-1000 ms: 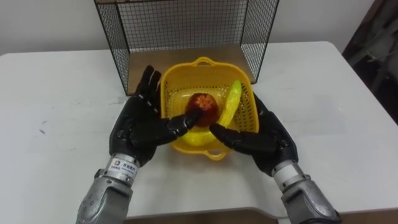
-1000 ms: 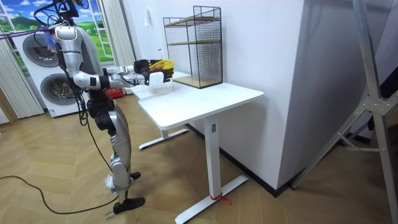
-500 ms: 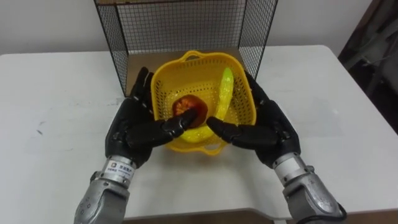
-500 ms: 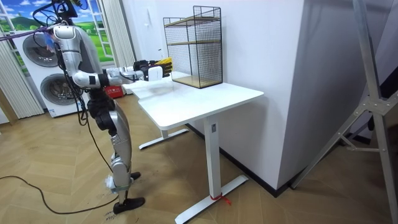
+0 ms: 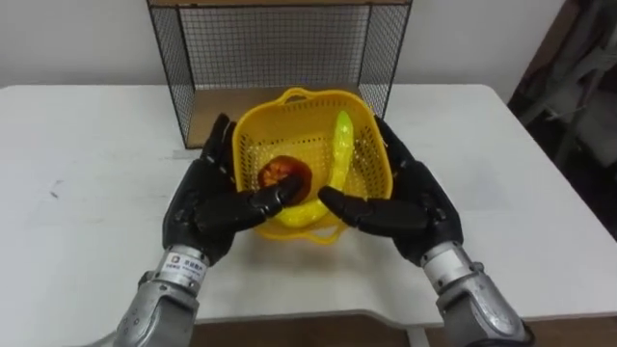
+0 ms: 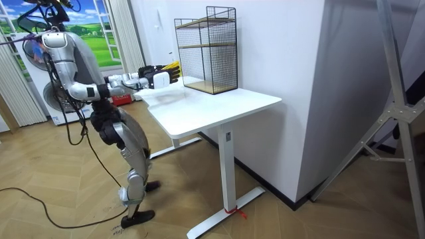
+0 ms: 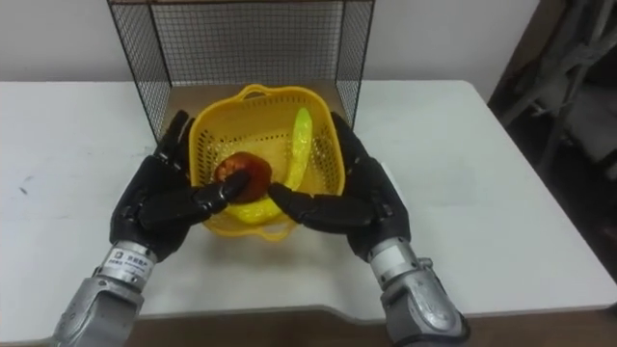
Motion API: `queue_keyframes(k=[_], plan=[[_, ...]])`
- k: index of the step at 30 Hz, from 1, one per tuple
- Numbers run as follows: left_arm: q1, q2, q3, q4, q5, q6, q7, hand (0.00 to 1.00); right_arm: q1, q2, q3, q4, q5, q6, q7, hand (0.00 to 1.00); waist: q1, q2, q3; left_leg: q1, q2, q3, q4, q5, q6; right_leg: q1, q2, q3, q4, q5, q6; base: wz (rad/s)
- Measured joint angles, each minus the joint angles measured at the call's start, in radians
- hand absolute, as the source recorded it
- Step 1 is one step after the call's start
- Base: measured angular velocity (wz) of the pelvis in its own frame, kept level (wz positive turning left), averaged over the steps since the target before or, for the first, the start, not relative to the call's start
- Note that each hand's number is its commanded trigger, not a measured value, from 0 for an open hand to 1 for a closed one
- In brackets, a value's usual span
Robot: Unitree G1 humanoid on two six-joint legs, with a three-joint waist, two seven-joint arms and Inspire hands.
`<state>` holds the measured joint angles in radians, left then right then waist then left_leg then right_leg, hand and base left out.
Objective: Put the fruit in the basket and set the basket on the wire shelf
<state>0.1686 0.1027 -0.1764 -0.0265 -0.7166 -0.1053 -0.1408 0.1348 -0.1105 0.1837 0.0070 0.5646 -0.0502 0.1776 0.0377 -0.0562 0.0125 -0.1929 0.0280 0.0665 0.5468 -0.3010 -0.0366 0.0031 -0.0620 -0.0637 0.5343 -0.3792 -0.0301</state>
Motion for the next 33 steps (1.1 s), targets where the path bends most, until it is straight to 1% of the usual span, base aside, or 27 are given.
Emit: queue_keyframes(k=[1,2,3,4,5,7,8,9,10,12,13,14,16,17,18,19,20,22,23,24,25,27,28,29,30,31,33], plan=[[0.001,0.0,-0.006,0.004,0.001,-0.001,0.0,0.0,-0.001,0.002,0.003,0.027,0.017,0.004,0.0,0.0,0.018,-0.002,-0.0011,-0.039,-0.033,-0.014,-0.079,0.092,0.007,0.005,-0.011,0.02,0.005,-0.009,0.012,-0.49],[0.003,-0.005,-0.007,0.008,0.002,-0.001,0.0,0.0,0.003,0.0,0.007,0.041,0.021,0.019,0.0,0.0,0.028,0.0,-0.0022,-0.052,-0.04,-0.024,-0.126,0.157,0.01,0.013,-0.014,0.026,0.007,-0.022,0.026,-0.46],[0.006,-0.004,-0.007,0.008,0.001,-0.001,0.0,0.0,0.007,0.0,0.012,0.044,0.021,0.025,0.0,0.0,0.028,-0.001,-0.0062,-0.049,-0.041,-0.025,-0.129,0.177,0.019,0.016,-0.013,0.026,0.007,-0.031,0.036,-0.2],[0.006,0.008,-0.002,0.007,0.001,-0.001,0.0,0.0,0.01,-0.002,0.019,0.044,0.021,0.03,0.0,0.0,0.021,-0.01,-0.0169,-0.044,-0.048,-0.02,-0.131,0.19,0.029,0.018,-0.008,0.031,0.001,-0.039,0.049,0.0],[0.006,0.018,-0.001,0.007,0.001,-0.002,0.0,0.0,0.009,0.0,0.022,0.044,0.023,0.029,0.0,0.0,0.019,-0.024,-0.0134,-0.045,-0.06,-0.024,-0.13,0.195,0.037,0.02,-0.014,0.034,-0.008,-0.037,0.058,-0.03],[0.007,0.023,-0.005,0.007,0.001,-0.001,-0.001,0.0,0.004,-0.003,0.03,0.044,0.022,0.027,0.0,0.0,0.022,-0.029,-0.0113,-0.058,-0.063,-0.026,-0.094,0.21,0.061,0.028,-0.013,0.033,-0.017,-0.036,0.057,-0.12],[0.007,0.026,-0.007,0.007,0.001,0.0,-0.001,0.0,0.006,-0.004,0.032,0.044,0.026,0.027,0.0,0.0,0.023,-0.026,-0.0008,-0.064,-0.074,-0.026,-0.063,0.188,0.079,0.039,-0.026,0.032,-0.015,-0.048,0.063,-0.04],[0.007,0.026,-0.007,0.007,0.0,0.0,-0.001,0.0,0.006,-0.004,0.034,0.044,0.026,0.027,0.0,0.0,0.022,-0.032,-0.0034,-0.068,-0.077,-0.024,-0.053,0.174,0.087,0.039,-0.034,0.032,-0.01,-0.057,0.069,0.05],[0.003,0.028,-0.009,0.007,0.001,-0.001,-0.001,0.0,0.003,-0.006,0.032,0.042,0.026,0.026,-0.001,0.0,0.022,-0.041,-0.0083,-0.077,-0.093,-0.014,-0.028,0.146,0.103,0.038,-0.06,0.034,0.005,-0.075,0.079,0.0],[0.003,0.033,-0.015,0.005,0.001,-0.006,-0.001,0.0,-0.002,-0.014,0.033,0.037,0.027,0.025,-0.004,0.0,0.021,-0.042,-0.0095,-0.076,-0.123,0.002,0.0,0.107,0.122,0.032,-0.094,0.034,0.061,-0.101,0.099,0.0],[0.003,0.032,-0.013,0.005,0.002,-0.006,-0.001,0.0,-0.002,-0.015,0.034,0.037,0.026,0.025,-0.005,0.0,0.022,-0.04,-0.0066,-0.066,-0.139,0.015,0.011,0.091,0.133,0.0,-0.117,0.032,0.171,-0.096,0.103,0.1],[0.002,0.027,-0.014,0.005,0.004,-0.006,-0.001,0.0,-0.002,-0.014,0.034,0.037,0.025,0.025,-0.007,0.0,0.019,-0.033,-0.0013,-0.052,-0.152,0.018,0.029,0.074,0.147,-0.038,-0.137,0.036,0.286,-0.061,0.114,0.14],[0.003,0.026,-0.015,0.0,0.002,-0.008,-0.001,0.0,-0.003,-0.013,0.034,0.037,0.028,0.024,-0.015,0.0,0.025,-0.023,0.0025,-0.027,-0.157,0.019,0.04,0.047,0.158,-0.084,-0.148,0.041,0.396,0.011,0.118,0.05],[0.002,0.03,-0.013,-0.016,0.003,-0.011,-0.001,0.0,-0.009,-0.011,0.035,0.036,0.024,0.019,-0.015,0.0,0.025,-0.019,0.0022,-0.02,-0.157,0.013,0.035,0.038,0.161,-0.102,-0.145,0.041,0.427,0.054,0.115,0.0],[-0.001,0.034,-0.012,-0.023,0.003,-0.014,-0.001,0.0,-0.012,-0.013,0.034,0.036,0.02,0.015,-0.015,0.0,0.022,-0.016,0.0021,-0.017,-0.157,0.005,0.03,0.037,0.163,-0.108,-0.145,0.034,0.433,0.068,0.117,0.06],[-0.006,0.035,-0.013,-0.03,0.002,-0.025,-0.001,0.0,-0.017,-0.014,0.031,0.036,0.021,0.007,-0.015,0.0,0.022,-0.004,0.0095,-0.006,-0.153,-0.013,0.019,0.035,0.164,-0.111,-0.136,0.017,0.424,0.06,0.109,0.0],[-0.009,0.035,-0.01,-0.029,0.002,-0.029,0.0,0.0,-0.022,-0.014,0.033,0.036,0.02,0.001,-0.015,0.0,0.023,0.008,0.0146,0.005,-0.141,-0.016,0.005,0.035,0.164,-0.127,-0.11,0.008,0.384,0.014,0.1,0.0],[-0.019,0.039,-0.01,-0.027,0.001,-0.029,0.0,0.0,-0.029,-0.017,0.038,0.036,0.019,-0.004,-0.015,0.0,0.013,0.013,0.0211,0.019,-0.136,-0.02,-0.015,0.038,0.168,-0.145,-0.078,-0.002,0.262,-0.017,0.098,0.15],[-0.03,0.039,-0.01,-0.027,0.0,-0.028,0.001,0.0,-0.044,-0.023,0.039,0.038,0.019,-0.004,-0.017,0.0,0.009,0.014,0.0268,0.018,-0.137,-0.023,-0.014,0.038,0.167,-0.149,-0.055,-0.004,0.144,-0.013,0.089,0.16],[-0.032,0.038,-0.01,-0.026,0.0,-0.028,0.001,0.0,-0.051,-0.026,0.039,0.038,0.019,-0.004,-0.02,0.0,0.008,0.014,0.0269,0.018,-0.139,-0.023,-0.013,0.038,0.167,-0.153,-0.042,-0.005,0.087,0.006,0.074,0.24],[-0.033,0.03,-0.016,-0.02,0.001,-0.025,0.004,0.0,-0.057,-0.031,0.039,0.046,0.019,-0.005,-0.024,0.0,-0.007,0.024,0.0245,0.026,-0.14,-0.042,-0.013,0.039,0.163,-0.138,-0.026,-0.006,0.066,0.03,0.056,0.13],[-0.032,0.03,-0.019,-0.02,0.004,-0.024,0.006,0.0,-0.06,-0.036,0.037,0.061,0.021,-0.005,-0.025,0.0,-0.006,0.023,0.0218,0.049,-0.133,-0.043,-0.048,0.052,0.153,-0.115,-0.02,-0.019,0.031,0.052,0.045,0.0],[-0.032,0.031,-0.021,-0.02,0.011,-0.02,0.007,0.0,-0.059,-0.033,0.036,0.061,0.026,-0.005,-0.025,0.0,-0.005,0.019,0.0176,0.063,-0.127,-0.044,-0.069,0.059,0.147,-0.102,-0.012,-0.018,0.006,0.063,0.04,-0.12],[-0.032,0.03,-0.021,-0.02,0.013,-0.017,0.011,0.0,-0.059,-0.028,0.036,0.061,0.034,-0.005,-0.026,0.0,-0.005,0.017,0.008,0.068,-0.119,-0.045,-0.086,0.065,0.14,-0.095,-0.004,-0.02,-0.02,0.074,0.035,-0.13],[-0.033,0.028,-0.02,-0.02,0.012,-0.017,0.012,0.0,-0.059,-0.025,0.034,0.061,0.04,-0.005,-0.026,0.0,-0.005,0.017,0.0052,0.071,-0.114,-0.045,-0.093,0.067,0.136,-0.089,-0.002,-0.02,-0.034,0.082,0.033,-0.15],[-0.033,0.026,-0.019,-0.02,0.01,-0.016,0.012,0.0,-0.059,-0.019,0.033,0.061,0.055,-0.005,-0.029,0.0,-0.006,0.011,-0.0039,0.076,-0.107,-0.043,-0.108,0.075,0.129,-0.084,0.004,-0.019,-0.054,0.093,0.031,-0.09],[-0.04,0.025,-0.018,-0.02,0.008,-0.009,0.014,0.0,-0.059,-0.018,0.032,0.061,0.081,-0.004,-0.036,0.0,-0.005,0.005,-0.0071,0.091,-0.101,-0.043,-0.126,0.085,0.127,-0.069,0.012,-0.019,-0.077,0.106,0.023,-0.08]])
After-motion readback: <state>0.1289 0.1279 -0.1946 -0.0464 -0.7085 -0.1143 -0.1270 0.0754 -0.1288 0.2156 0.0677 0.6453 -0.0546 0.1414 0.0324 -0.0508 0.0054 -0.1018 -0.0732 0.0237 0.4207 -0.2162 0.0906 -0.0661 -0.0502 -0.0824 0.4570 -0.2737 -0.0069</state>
